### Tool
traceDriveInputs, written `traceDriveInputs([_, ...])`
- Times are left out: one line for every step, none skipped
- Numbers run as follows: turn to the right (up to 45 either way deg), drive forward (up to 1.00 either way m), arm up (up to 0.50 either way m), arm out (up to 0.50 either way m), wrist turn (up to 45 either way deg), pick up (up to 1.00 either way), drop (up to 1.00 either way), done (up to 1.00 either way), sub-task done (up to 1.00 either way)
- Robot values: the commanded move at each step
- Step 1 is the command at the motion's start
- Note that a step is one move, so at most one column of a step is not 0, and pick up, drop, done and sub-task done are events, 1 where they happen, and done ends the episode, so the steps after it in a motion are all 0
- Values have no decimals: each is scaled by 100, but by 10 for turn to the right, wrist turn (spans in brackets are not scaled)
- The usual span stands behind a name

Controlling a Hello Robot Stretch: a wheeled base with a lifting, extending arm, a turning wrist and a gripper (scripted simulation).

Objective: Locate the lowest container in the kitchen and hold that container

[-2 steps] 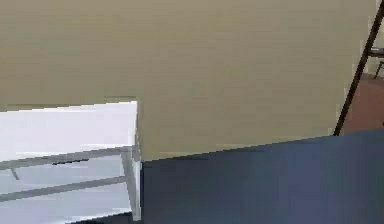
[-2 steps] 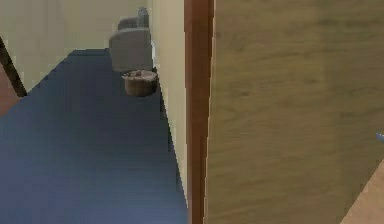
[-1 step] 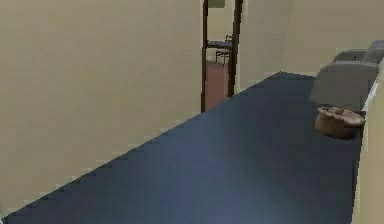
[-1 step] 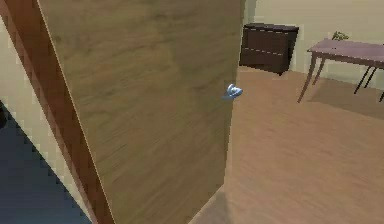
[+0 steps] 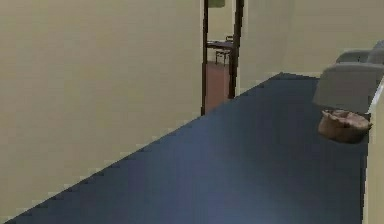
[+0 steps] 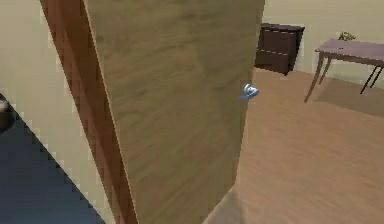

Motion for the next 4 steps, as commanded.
traceDriveInputs([-210,0,0,0,0,0,0,0,0])
traceDriveInputs([0,40,0,0,0,0,0,0,0])
traceDriveInputs([420,0,0,0,0,0,0,0,0])
traceDriveInputs([0,100,0,0,0,0,0,0,0])
